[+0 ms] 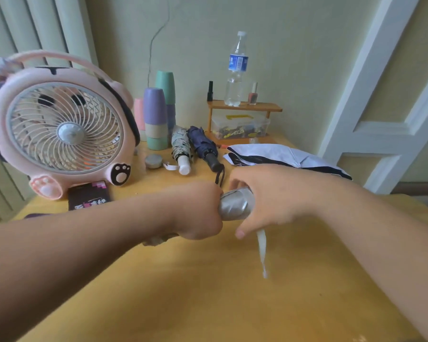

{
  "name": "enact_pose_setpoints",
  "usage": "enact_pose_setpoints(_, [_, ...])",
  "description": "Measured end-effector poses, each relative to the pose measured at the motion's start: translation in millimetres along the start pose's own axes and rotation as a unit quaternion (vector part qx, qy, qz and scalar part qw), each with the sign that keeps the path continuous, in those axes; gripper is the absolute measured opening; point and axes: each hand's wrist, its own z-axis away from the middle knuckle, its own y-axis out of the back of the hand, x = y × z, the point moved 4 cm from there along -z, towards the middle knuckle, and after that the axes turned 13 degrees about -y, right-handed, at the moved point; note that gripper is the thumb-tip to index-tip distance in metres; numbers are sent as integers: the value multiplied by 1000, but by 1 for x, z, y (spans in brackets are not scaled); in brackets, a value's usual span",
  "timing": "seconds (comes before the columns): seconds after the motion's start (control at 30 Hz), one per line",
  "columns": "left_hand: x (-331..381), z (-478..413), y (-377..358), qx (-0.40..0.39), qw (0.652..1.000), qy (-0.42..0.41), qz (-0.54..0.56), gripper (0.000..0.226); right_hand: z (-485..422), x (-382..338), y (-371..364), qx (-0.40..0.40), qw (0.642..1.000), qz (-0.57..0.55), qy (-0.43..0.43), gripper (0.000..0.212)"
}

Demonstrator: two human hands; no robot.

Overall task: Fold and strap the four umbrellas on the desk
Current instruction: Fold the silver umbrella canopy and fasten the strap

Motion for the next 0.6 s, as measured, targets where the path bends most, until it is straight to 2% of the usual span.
enact_pose_setpoints(0.07, [-10,1,1,36,999,8,27,3,14,2,8,82,988,-113,72,76])
enact_pose_setpoints(0.1, [-17,2,-1,60,998,20,31,4,20,6,11,144,961,-203,119,70])
enact_pose_setpoints(0.17, [-29,1,-7,118,991,54,39,7,24,25,10,308,866,-365,151,38])
enact_pose_setpoints(0.2, [-33,0,-12,144,986,70,48,9,22,34,6,360,822,-423,122,25])
enact_pose_setpoints(0.23, [-35,-1,-19,164,981,84,56,10,16,40,0,382,800,-457,77,25])
enact_pose_setpoints(0.27, [-36,-3,-27,177,978,91,53,12,7,43,-8,372,804,-463,28,32])
enact_pose_setpoints(0.33, [-34,-8,-40,193,977,93,13,14,-9,37,-23,288,864,-410,-50,38])
enact_pose_setpoints(0.37, [-34,-10,-44,201,975,93,-7,16,-14,31,-29,247,886,-386,-68,37])
enact_pose_setpoints(0.4, [-35,-12,-46,211,973,94,-20,18,-17,25,-33,227,894,-379,-78,36])
enact_pose_setpoints(0.53, [-36,-17,-51,218,971,94,-35,21,-25,8,-48,182,892,-397,-113,30])
enact_pose_setpoints(0.6, [-36,-18,-52,222,970,95,-40,24,-29,1,-58,130,874,-449,-133,27])
